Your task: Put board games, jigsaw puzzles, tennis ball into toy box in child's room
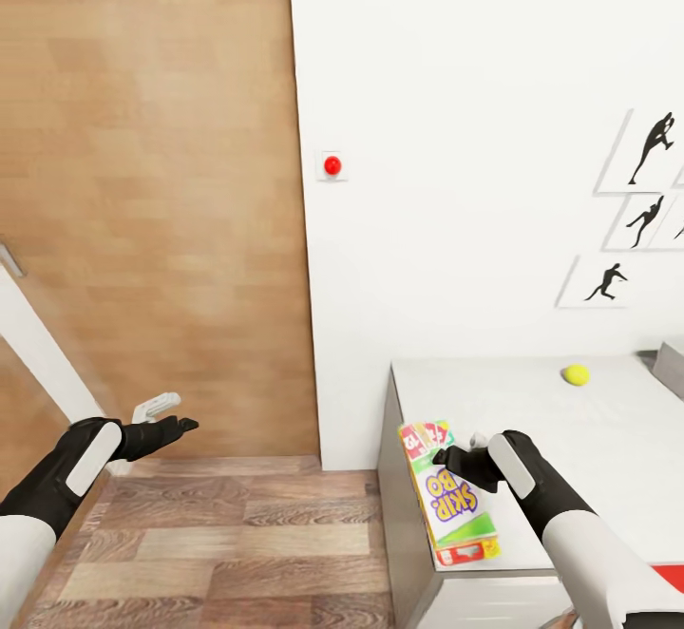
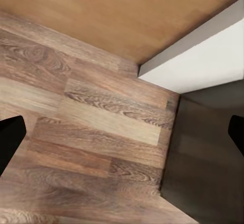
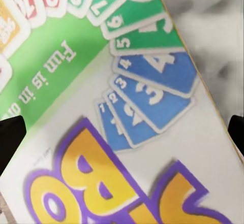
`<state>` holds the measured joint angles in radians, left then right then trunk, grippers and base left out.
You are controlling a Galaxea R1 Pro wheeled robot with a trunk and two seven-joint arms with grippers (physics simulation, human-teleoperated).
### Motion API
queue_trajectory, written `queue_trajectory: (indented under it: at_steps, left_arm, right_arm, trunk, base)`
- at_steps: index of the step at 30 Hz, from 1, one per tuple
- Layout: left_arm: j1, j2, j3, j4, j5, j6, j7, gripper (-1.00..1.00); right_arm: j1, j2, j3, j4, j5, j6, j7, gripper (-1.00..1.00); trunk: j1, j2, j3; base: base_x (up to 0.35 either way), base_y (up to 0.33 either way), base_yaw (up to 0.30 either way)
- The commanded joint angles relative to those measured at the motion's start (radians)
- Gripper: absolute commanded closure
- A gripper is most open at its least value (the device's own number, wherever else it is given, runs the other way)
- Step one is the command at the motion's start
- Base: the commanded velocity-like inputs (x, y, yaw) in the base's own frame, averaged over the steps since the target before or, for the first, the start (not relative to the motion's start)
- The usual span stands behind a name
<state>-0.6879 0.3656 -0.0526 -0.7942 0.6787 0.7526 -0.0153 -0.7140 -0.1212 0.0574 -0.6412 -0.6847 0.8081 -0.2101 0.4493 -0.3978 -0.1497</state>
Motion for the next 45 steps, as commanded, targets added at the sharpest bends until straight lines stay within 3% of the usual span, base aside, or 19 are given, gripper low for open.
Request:
queue_trajectory:
  at_steps: [1, 31, 45]
  left_arm:
    - [-0.001, 0.001, -0.003, 0.000, -0.001, 0.002, -0.002, -1.00]
    - [-0.001, -0.013, -0.003, 0.000, -0.001, 0.002, -0.002, -1.00]
    - [-0.001, -0.013, -0.003, -0.001, -0.001, 0.002, -0.002, -1.00]
  right_arm:
    - [-0.001, -0.001, 0.006, -0.002, -0.012, 0.002, -0.009, -1.00]
    - [0.001, -0.009, 0.006, -0.008, -0.012, -0.001, -0.009, -1.00]
    - [0.023, -0.010, 0.004, -0.144, -0.012, -0.001, -0.009, -1.00]
  trunk:
    - [0.001, -0.002, -0.002]
    - [0.001, -0.002, -0.002]
    - [0.001, -0.002, 0.017]
  base:
    - [0.000, 0.206, 0.000]
    - [0.000, 0.019, 0.000]
    - [0.000, 0.000, 0.000]
